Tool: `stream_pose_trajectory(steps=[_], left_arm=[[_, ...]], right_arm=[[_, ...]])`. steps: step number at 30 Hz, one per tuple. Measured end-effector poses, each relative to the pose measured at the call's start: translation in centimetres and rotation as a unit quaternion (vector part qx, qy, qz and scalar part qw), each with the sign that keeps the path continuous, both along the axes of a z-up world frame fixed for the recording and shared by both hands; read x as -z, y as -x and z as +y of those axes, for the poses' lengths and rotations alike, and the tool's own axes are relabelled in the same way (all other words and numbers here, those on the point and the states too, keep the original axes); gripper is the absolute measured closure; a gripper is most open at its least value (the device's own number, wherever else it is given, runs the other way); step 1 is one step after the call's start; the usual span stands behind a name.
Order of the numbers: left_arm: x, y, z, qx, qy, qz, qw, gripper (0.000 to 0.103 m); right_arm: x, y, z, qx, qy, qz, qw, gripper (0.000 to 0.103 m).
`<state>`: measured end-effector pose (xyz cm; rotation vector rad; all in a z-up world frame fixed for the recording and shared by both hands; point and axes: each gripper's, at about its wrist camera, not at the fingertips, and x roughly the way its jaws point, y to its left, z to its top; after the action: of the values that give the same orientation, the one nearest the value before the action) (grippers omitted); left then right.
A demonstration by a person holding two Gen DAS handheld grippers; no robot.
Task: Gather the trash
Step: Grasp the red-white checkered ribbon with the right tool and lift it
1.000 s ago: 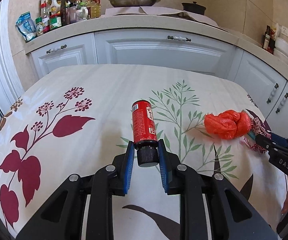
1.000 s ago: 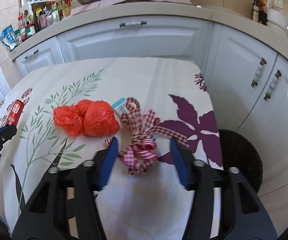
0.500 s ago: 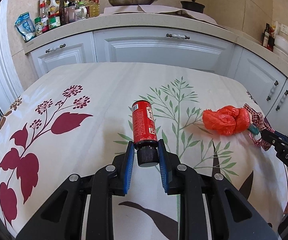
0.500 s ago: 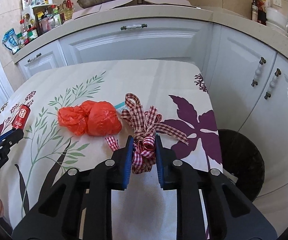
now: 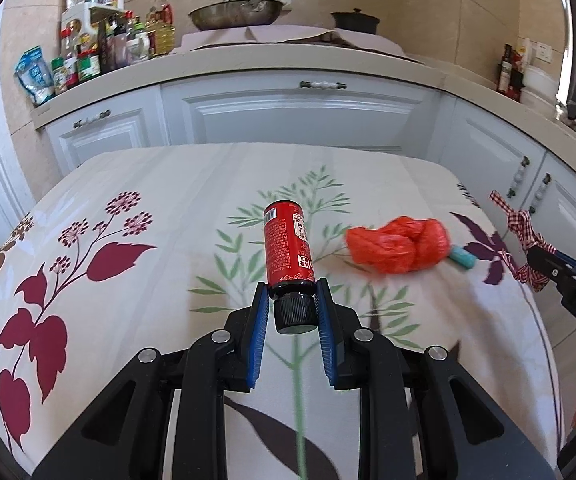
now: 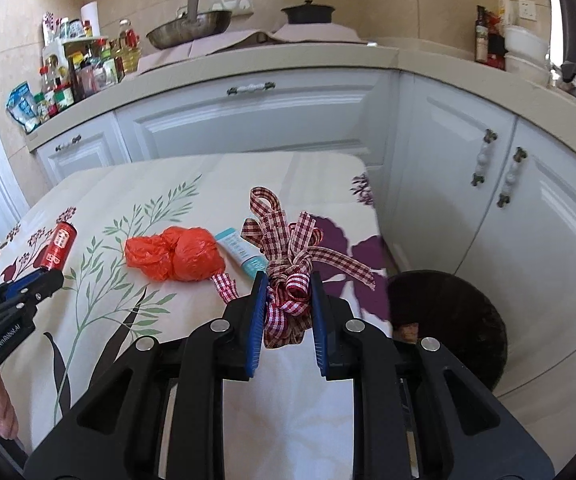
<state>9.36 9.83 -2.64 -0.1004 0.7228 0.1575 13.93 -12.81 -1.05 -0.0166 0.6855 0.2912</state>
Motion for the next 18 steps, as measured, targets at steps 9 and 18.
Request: stream_pose_trajectory(steps=[9,18], left_arm=[[-1.4,0.2,-3.7,0.043,0.001,-0.017,0.9989,0.078],[-2.6,0.4,-8.2,0.092,0.001,-0.033,0.9952,0.078]], right_arm=[[-1.5,2.1,-3.7,0.038,-0.001,-0.024,0.999,0.083],[-2.3,3.7,-7.6,0.079,-0.003,-0.040,0.996,0.083]])
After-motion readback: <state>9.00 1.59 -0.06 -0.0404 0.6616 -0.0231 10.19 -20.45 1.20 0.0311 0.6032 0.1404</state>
